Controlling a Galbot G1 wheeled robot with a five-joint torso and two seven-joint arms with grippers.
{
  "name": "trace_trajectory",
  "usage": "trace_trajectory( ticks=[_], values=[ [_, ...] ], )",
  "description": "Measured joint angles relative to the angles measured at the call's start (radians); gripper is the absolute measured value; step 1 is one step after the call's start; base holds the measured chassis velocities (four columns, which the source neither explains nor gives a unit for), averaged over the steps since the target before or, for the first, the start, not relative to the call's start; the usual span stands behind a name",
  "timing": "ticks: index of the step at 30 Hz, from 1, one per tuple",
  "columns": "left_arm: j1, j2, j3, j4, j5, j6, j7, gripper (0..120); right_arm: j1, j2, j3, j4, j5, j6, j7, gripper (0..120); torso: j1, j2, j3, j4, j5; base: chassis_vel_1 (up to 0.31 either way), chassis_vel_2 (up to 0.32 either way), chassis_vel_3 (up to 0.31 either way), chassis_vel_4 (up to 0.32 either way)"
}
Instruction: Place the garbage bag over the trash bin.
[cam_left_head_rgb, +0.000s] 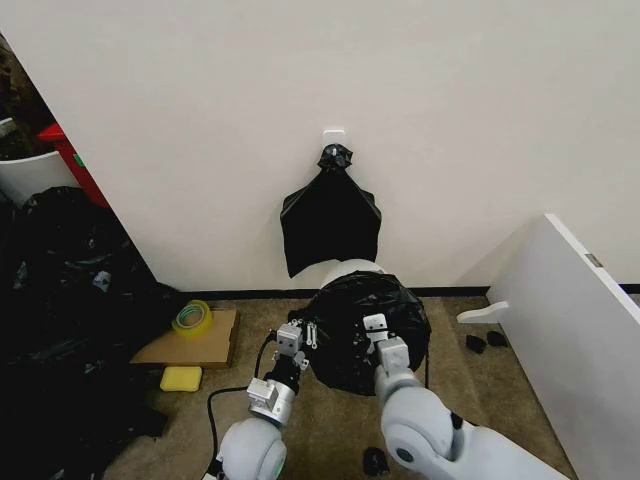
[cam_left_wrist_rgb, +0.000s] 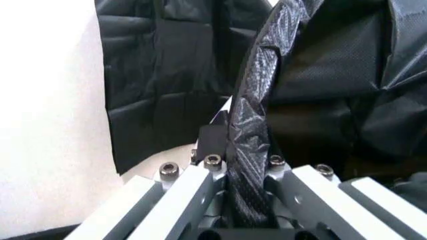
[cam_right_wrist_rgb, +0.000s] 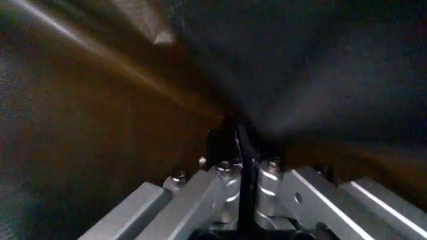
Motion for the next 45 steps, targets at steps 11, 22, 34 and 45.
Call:
trace_trajectory(
  ticks=[11,22,34,45],
  values=[
    [0.047,0.017,-0.020,-0.039,0.028,-0.009,0.012,0,0.066,0.033,0.022,-0.094,-0.015,0.018,-0.038,0,0.000,0.000,0.000,0.0000,-0.0001,0.000,0.000,0.000,0.000],
    [0.046,0.026,-0.043,-0.036,0.038,-0.030,0.024,0,-0.040,-0.003,0.054,-0.020,-0.023,0.134,-0.154,0,0.000,0.000,0.000,-0.0002,0.0001,0.000,0.000,0.000,0.000],
    [0.035,0.032,-0.054,-0.028,0.070,-0.063,0.042,0,-0.076,-0.029,0.038,0.046,0.179,-0.011,-0.021,0,0.000,0.000,0.000,0.0000,-0.0001,0.000,0.000,0.000,0.000],
    [0.063,0.048,-0.063,-0.054,0.087,-0.074,0.053,0,-0.025,-0.005,0.020,-0.096,-0.035,0.024,-0.099,0,0.000,0.000,0.000,0.0001,-0.0001,0.000,0.000,0.000,0.000]
  ],
)
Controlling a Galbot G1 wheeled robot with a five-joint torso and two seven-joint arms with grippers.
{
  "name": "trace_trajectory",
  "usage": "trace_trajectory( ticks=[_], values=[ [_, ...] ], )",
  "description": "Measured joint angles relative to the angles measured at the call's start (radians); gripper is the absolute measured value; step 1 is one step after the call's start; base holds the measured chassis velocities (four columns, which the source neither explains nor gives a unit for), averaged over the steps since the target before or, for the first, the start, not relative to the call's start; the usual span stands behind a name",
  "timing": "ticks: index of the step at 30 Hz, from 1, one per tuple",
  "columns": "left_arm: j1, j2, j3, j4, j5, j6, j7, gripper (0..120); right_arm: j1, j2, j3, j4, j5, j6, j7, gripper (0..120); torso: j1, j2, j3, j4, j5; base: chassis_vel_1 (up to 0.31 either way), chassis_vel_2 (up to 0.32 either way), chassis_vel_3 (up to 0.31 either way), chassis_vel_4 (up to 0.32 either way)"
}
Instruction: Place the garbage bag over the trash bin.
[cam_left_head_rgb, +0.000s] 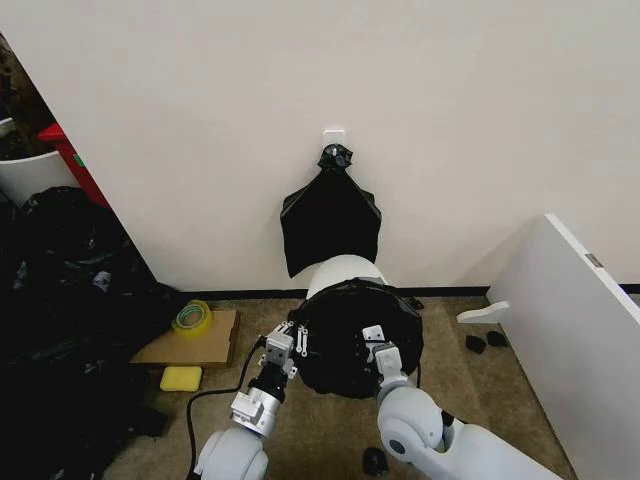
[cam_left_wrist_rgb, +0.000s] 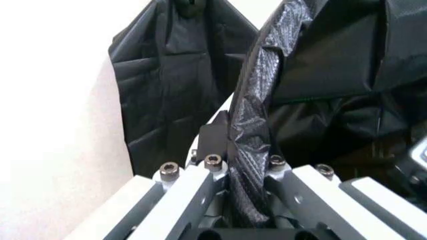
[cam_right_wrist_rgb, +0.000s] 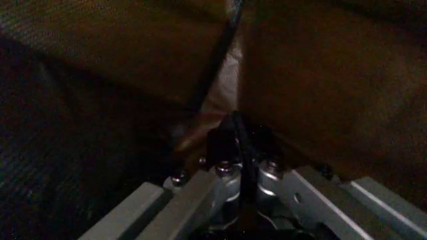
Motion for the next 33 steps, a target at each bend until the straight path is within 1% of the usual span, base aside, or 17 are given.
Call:
trace_trajectory(
  ticks=[2,3,6,7,8,10,13,14,16,18,20,21,23,25,26,29,33],
  values=[
    [0.006,-0.002,0.001,-0.001,0.002,-0.001,0.001,0,0.004,0.009,0.004,-0.030,-0.038,0.035,-0.037,0,0.000,0.000,0.000,0.0000,0.0000,0.000,0.000,0.000,0.000],
    [0.006,-0.002,0.001,-0.001,0.002,-0.001,0.001,0,0.004,0.009,0.004,-0.030,-0.038,0.035,-0.037,0,0.000,0.000,0.000,0.0000,0.0000,0.000,0.000,0.000,0.000],
    [0.006,-0.006,0.001,0.001,0.004,-0.002,0.001,0,-0.002,0.018,0.005,-0.047,-0.048,0.113,-0.089,0,0.000,0.000,0.000,0.0000,0.0001,0.000,0.000,0.000,0.000],
    [0.002,-0.008,-0.002,0.006,0.004,-0.002,0.001,0,-0.010,0.015,0.005,-0.036,-0.049,0.137,-0.106,0,0.000,0.000,0.000,0.0000,0.0001,0.000,0.000,0.000,0.000],
    [0.002,-0.008,-0.002,0.006,0.004,-0.002,0.001,0,-0.010,0.015,0.005,-0.036,-0.049,0.137,-0.106,0,0.000,0.000,0.000,0.0000,0.0001,0.000,0.000,0.000,0.000],
    [-0.005,-0.009,-0.009,0.019,0.004,-0.002,0.001,0,-0.026,0.000,0.003,0.019,-0.033,0.152,-0.117,0,0.000,0.000,0.000,-0.0002,0.0000,0.000,0.000,0.000,0.000],
    [-0.007,-0.009,-0.012,0.023,0.004,-0.002,0.002,0,-0.035,-0.011,0.002,0.059,-0.001,0.131,-0.104,0,0.000,0.000,0.000,-0.0002,0.0000,0.000,0.000,0.000,0.000],
    [-0.007,-0.009,-0.012,0.024,0.004,-0.003,0.003,0,-0.036,-0.016,0.002,0.076,0.024,0.110,-0.089,0,0.000,0.000,0.000,-0.0002,0.0000,0.000,0.000,0.000,0.000],
    [-0.007,-0.011,-0.011,0.025,0.006,-0.011,0.010,0,-0.032,-0.017,0.002,0.102,0.115,0.030,-0.033,0,0.000,0.000,0.000,-0.0002,0.0001,0.000,0.000,0.000,0.000],
    [-0.007,-0.012,-0.011,0.025,0.007,-0.012,0.011,0,-0.030,-0.016,0.001,0.102,0.125,0.020,-0.027,0,0.000,0.000,0.000,-0.0001,0.0000,0.000,0.000,0.000,0.000],
    [-0.001,-0.012,-0.008,0.017,0.009,-0.022,0.020,0,-0.013,-0.006,-0.018,0.080,0.162,-0.028,0.002,0,0.000,0.000,0.000,-0.0001,0.0002,0.000,0.000,0.000,0.000],
    [0.001,-0.012,-0.008,0.015,0.009,-0.024,0.021,0,-0.009,-0.003,-0.023,0.074,0.163,-0.033,0.005,0,0.000,0.000,0.000,-0.0001,0.0001,0.000,0.000,0.000,0.000],
    [0.006,-0.011,-0.008,0.008,0.010,-0.027,0.025,0,0.002,0.005,-0.034,0.054,0.156,-0.042,0.013,0,0.000,0.000,0.000,-0.0002,0.0000,0.000,0.000,0.000,0.000],
    [0.017,-0.007,-0.007,-0.005,0.010,-0.028,0.026,0,0.024,0.020,-0.048,0.008,0.107,-0.047,0.015,0,0.000,0.000,0.000,0.0000,0.0002,0.000,0.000,0.000,0.000],
    [0.017,-0.007,-0.007,-0.005,0.010,-0.028,0.026,0,0.024,0.020,-0.048,0.008,0.107,-0.047,0.015,0,0.000,0.000,0.000,0.0000,0.0002,0.000,0.000,0.000,0.000],
    [0.029,-0.004,-0.006,-0.019,0.005,-0.024,0.025,0,0.048,0.031,-0.055,-0.049,0.028,-0.041,0.005,0,0.000,0.000,0.000,0.0001,0.0001,0.000,0.000,0.000,0.000],
    [0.034,-0.003,-0.005,-0.024,0.001,-0.019,0.025,0,0.055,0.031,-0.056,-0.072,-0.010,-0.035,-0.004,0,0.000,0.000,0.000,0.0001,0.0001,0.000,0.000,0.000,0.000]
  ],
)
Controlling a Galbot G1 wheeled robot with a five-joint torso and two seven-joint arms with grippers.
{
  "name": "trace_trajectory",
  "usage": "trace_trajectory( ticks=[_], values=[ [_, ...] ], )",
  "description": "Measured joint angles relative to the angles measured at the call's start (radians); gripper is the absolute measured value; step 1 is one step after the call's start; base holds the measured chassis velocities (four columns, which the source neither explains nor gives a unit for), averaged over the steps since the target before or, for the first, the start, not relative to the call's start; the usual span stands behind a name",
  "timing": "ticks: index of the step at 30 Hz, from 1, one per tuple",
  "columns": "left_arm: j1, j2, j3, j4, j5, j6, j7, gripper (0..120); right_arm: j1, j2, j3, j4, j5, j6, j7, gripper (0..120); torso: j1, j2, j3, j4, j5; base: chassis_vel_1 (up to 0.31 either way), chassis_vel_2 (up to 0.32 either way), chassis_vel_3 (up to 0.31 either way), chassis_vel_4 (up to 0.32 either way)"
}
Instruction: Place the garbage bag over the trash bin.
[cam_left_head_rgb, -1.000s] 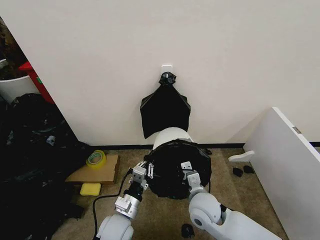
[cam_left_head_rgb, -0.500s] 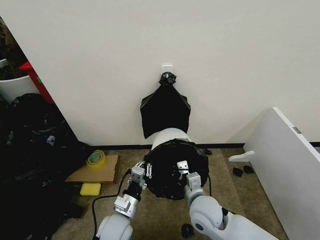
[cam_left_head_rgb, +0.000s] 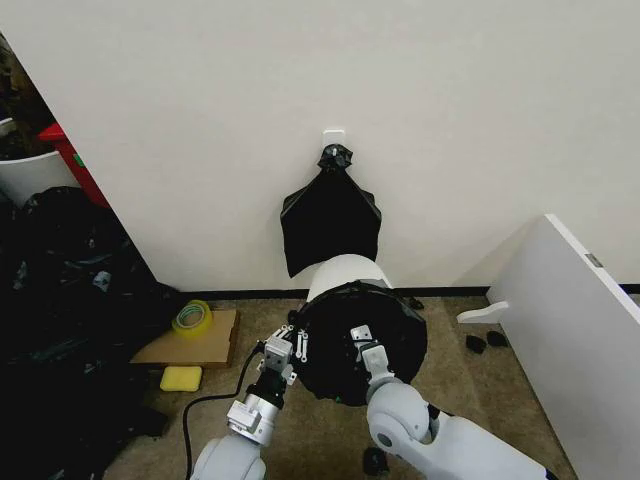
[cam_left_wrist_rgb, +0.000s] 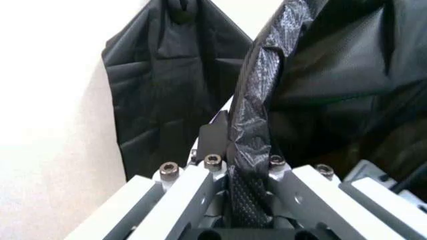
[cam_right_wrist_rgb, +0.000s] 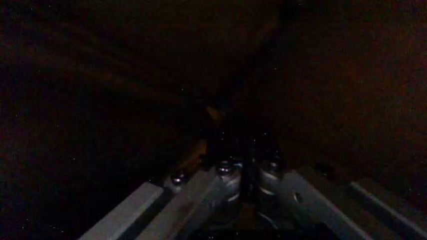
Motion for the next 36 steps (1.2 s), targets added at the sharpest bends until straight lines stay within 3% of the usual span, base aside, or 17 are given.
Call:
trace_trajectory(
  ticks=[6,16,26,32,34,36],
  values=[
    [0.005,0.000,0.006,-0.008,-0.018,0.018,0.000,0,0.003,-0.003,0.003,-0.060,-0.108,0.034,-0.038,0,0.000,0.000,0.000,-0.0002,0.0000,0.000,0.000,0.000,0.000],
    [0.001,0.000,0.007,-0.009,-0.029,0.027,-0.001,0,-0.013,-0.009,0.016,-0.044,-0.116,0.055,-0.046,0,0.000,0.000,0.000,-0.0002,0.0000,0.000,0.000,0.000,0.000],
    [-0.028,-0.006,-0.009,0.029,-0.045,0.055,-0.032,0,-0.103,-0.061,0.013,0.147,-0.091,0.132,-0.090,0,0.000,0.000,0.000,-0.0002,-0.0001,0.000,0.000,0.000,0.000],
    [-0.041,-0.006,-0.012,0.032,-0.075,0.095,-0.054,0,-0.158,-0.090,0.029,0.159,-0.214,0.287,-0.195,0,0.000,0.000,0.000,-0.0003,-0.0001,0.000,0.000,0.000,0.000],
    [-0.047,-0.007,-0.012,0.032,-0.089,0.120,-0.065,0,-0.191,-0.092,0.066,0.128,-0.362,0.476,-0.304,0,0.000,0.000,0.000,-0.0002,0.0000,0.000,0.000,0.000,0.000],
    [-0.047,-0.007,-0.011,0.032,-0.093,0.127,-0.068,0,-0.200,-0.089,0.081,0.120,-0.402,0.527,-0.333,0,0.000,0.000,0.000,-0.0002,0.0000,0.000,0.000,0.000,0.000]
  ],
)
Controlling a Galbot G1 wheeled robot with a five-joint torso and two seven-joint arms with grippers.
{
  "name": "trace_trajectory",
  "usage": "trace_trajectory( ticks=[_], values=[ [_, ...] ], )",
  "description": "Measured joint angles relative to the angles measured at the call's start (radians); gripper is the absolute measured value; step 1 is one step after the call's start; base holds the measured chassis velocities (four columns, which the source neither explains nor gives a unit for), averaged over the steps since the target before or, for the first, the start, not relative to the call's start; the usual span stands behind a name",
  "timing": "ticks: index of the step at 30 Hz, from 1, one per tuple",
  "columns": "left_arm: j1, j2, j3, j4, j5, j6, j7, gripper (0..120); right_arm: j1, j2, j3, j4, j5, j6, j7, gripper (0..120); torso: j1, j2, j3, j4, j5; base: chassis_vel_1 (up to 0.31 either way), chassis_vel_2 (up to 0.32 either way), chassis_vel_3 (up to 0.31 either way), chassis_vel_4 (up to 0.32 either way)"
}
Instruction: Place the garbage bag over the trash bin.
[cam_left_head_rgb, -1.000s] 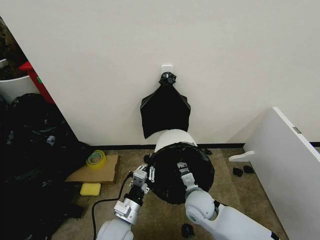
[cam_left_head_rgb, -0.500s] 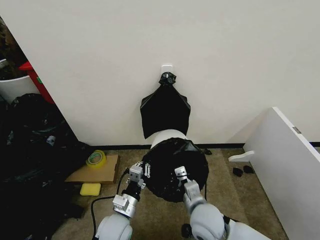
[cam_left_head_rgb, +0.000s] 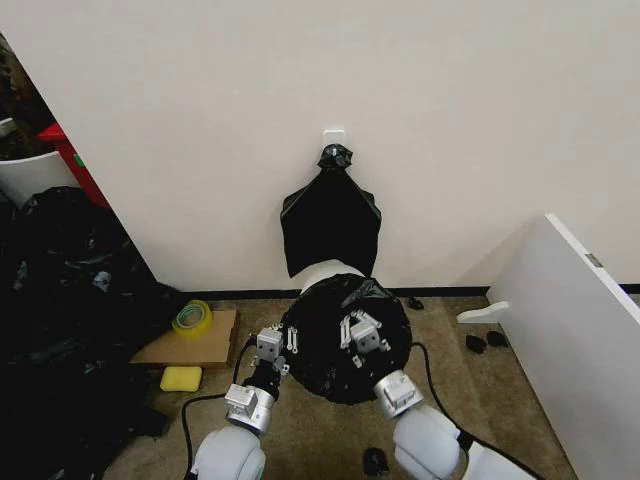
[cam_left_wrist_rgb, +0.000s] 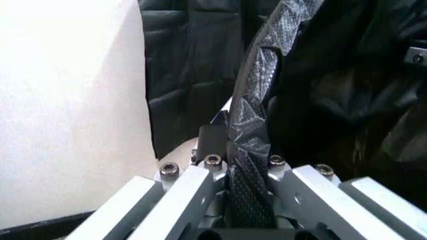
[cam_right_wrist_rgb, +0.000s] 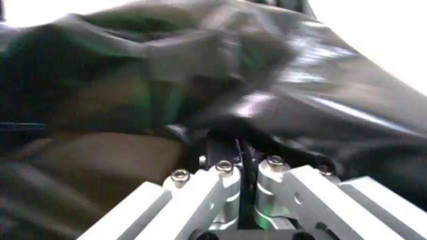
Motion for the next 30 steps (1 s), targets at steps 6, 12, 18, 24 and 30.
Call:
trace_trajectory(
  ticks=[6,12,18,24,30],
  values=[
    [0.008,0.000,0.002,-0.006,-0.001,0.010,-0.002,0,-0.005,0.028,0.057,-0.013,-0.154,0.061,-0.003,0,0.000,0.000,0.000,0.0001,0.0000,0.000,0.000,0.000,0.000],
    [0.012,0.000,-0.003,-0.006,0.005,0.011,-0.001,0,0.010,0.050,0.093,-0.021,-0.169,-0.004,0.084,0,0.000,0.000,0.000,0.0001,0.0000,0.000,0.000,0.000,0.000],
    [0.017,-0.002,-0.005,0.000,0.013,0.017,0.001,0,-0.001,0.058,0.089,-0.005,-0.117,-0.173,0.210,0,0.000,0.000,0.000,0.0001,-0.0001,0.000,0.000,0.000,0.000],
    [0.021,-0.004,-0.005,0.002,0.020,0.017,0.000,0,-0.025,0.062,0.078,0.010,-0.150,-0.106,0.167,0,0.000,0.000,0.000,0.0000,-0.0001,0.000,0.000,0.000,0.000],
    [0.026,-0.012,0.005,0.006,0.038,0.010,0.005,0,-0.012,0.057,-0.012,-0.006,-0.115,-0.077,0.101,0,0.000,0.000,0.000,-0.0001,-0.0001,0.000,0.000,0.000,0.000]
  ],
)
